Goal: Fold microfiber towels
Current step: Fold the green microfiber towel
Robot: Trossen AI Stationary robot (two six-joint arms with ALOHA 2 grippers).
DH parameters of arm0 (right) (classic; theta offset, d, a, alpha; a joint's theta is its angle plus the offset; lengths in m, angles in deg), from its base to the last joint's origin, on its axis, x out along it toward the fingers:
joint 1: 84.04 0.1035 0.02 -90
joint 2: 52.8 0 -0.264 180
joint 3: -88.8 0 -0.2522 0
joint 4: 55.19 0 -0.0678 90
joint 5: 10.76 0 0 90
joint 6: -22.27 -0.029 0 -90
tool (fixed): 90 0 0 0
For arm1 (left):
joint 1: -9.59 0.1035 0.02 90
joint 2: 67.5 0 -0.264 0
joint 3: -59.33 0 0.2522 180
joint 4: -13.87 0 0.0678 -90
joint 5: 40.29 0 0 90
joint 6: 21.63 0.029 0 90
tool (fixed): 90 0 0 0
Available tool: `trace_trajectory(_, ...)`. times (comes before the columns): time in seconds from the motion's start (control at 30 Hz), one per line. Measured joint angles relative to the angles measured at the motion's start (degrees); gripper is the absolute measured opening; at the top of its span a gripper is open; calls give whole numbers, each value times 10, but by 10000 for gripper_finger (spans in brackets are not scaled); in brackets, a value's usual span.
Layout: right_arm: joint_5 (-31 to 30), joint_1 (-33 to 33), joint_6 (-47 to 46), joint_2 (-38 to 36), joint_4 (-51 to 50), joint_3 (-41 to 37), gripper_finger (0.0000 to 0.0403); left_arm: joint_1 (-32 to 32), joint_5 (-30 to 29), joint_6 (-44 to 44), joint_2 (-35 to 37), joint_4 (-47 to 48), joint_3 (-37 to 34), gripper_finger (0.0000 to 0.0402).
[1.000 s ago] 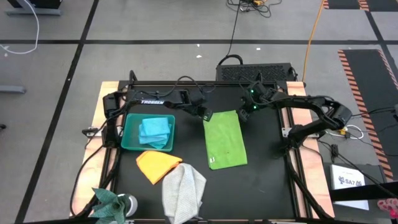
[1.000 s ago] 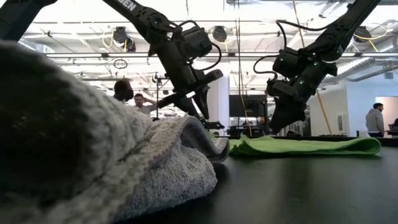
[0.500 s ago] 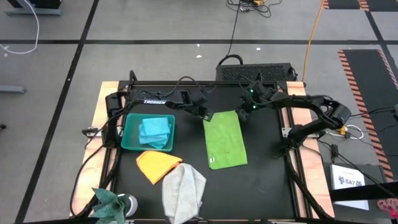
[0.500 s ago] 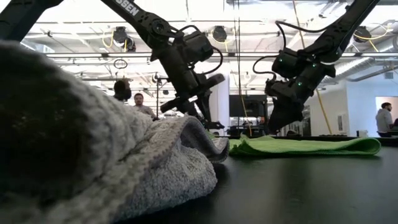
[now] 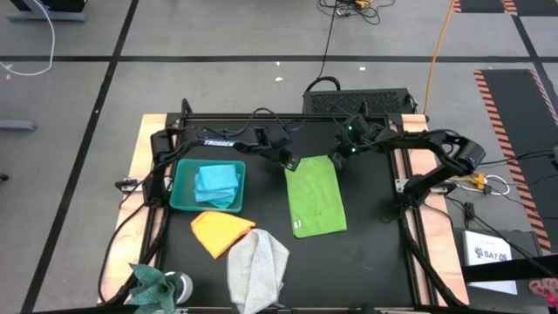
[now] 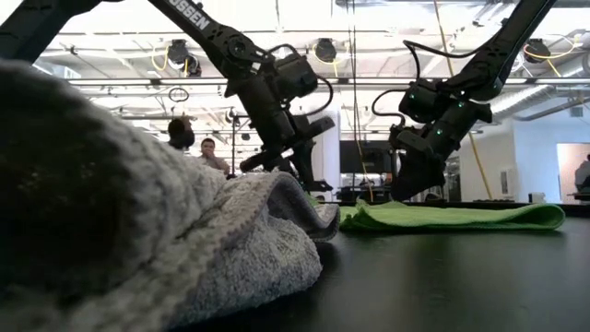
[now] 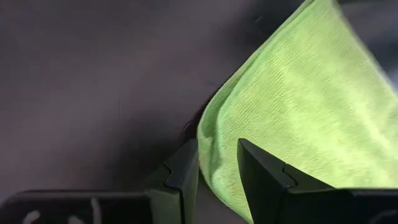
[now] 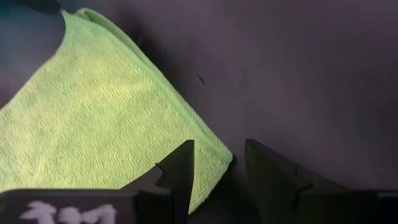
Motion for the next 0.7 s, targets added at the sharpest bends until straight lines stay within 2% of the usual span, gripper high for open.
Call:
trace_trajectory(0.23,0,0,0,0,2,0,135,0,24,-3,-18,-1,0,113)
trace_trajectory(0.7,3,0,0,44,2,1,135,3,28,-2,-18,-3,0,113)
